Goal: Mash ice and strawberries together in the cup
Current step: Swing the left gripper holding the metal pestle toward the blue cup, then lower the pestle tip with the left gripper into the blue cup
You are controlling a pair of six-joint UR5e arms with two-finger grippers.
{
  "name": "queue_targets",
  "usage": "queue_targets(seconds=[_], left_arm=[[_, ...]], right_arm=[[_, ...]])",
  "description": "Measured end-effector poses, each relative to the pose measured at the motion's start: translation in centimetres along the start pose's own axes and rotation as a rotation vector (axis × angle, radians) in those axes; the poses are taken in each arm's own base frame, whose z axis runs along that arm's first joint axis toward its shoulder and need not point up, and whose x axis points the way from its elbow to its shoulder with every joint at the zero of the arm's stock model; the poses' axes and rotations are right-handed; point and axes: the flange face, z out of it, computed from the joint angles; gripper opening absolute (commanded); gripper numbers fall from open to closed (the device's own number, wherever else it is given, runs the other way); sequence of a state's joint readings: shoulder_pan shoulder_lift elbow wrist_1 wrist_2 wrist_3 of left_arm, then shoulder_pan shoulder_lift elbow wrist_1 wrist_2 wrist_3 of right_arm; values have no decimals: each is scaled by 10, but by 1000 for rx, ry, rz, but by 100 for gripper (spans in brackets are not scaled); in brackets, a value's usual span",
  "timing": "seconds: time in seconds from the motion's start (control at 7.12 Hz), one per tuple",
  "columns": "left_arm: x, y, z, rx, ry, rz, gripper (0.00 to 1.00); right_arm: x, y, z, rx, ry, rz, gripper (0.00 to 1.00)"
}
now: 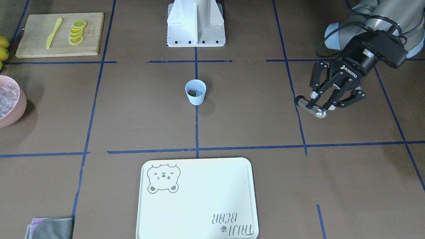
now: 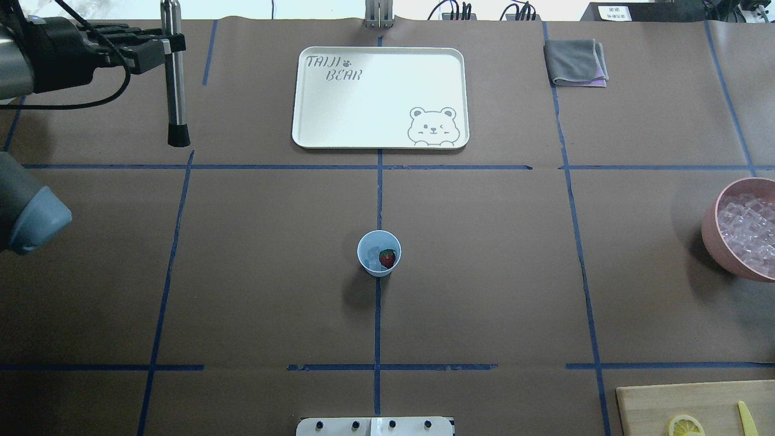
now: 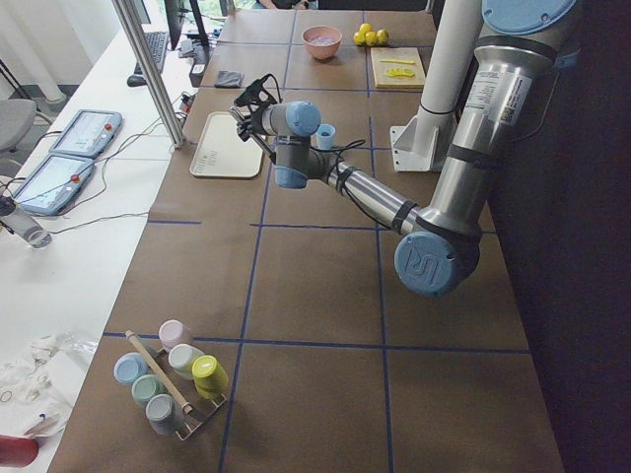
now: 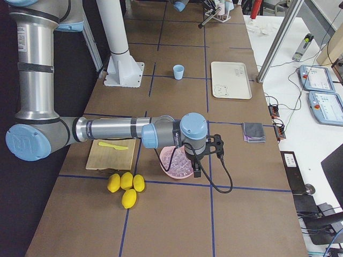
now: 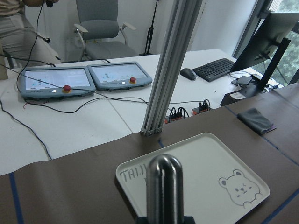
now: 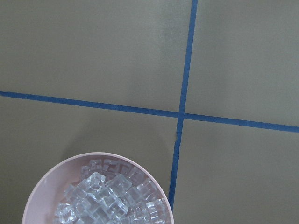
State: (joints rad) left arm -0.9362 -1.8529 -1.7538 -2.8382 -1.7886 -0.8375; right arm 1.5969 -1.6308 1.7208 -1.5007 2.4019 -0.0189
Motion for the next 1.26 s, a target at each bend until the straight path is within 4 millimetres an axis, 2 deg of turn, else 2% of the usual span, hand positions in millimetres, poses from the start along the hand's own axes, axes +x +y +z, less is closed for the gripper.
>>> queue_targets(seconds=[0.28,0.42,0.56,0.7,0.84,0.98,1.26], left_arm=[[40,39,18,170,137,-15,0],[65,79,46,260,189,-56,0],[98,127,75,326,214,-96,0],[130,161,94,366,226,-103,0],[152,178,102,391,231,-105,0],[164,183,105,406,232,-110,0],[178,173,101,432,250,-122,0]], right_arm=[[-3,-1,-3,6,1,-6,99],[-4,-1,-4,8,2,-8,99],[-5,-1,-5,10,2,-10,99],[-6,-2,-6,12,3,-11,99],[-7,-2,-6,12,4,-12,99],[-7,-2,-7,13,5,-12,99],[-7,-2,-7,13,6,-12,99]])
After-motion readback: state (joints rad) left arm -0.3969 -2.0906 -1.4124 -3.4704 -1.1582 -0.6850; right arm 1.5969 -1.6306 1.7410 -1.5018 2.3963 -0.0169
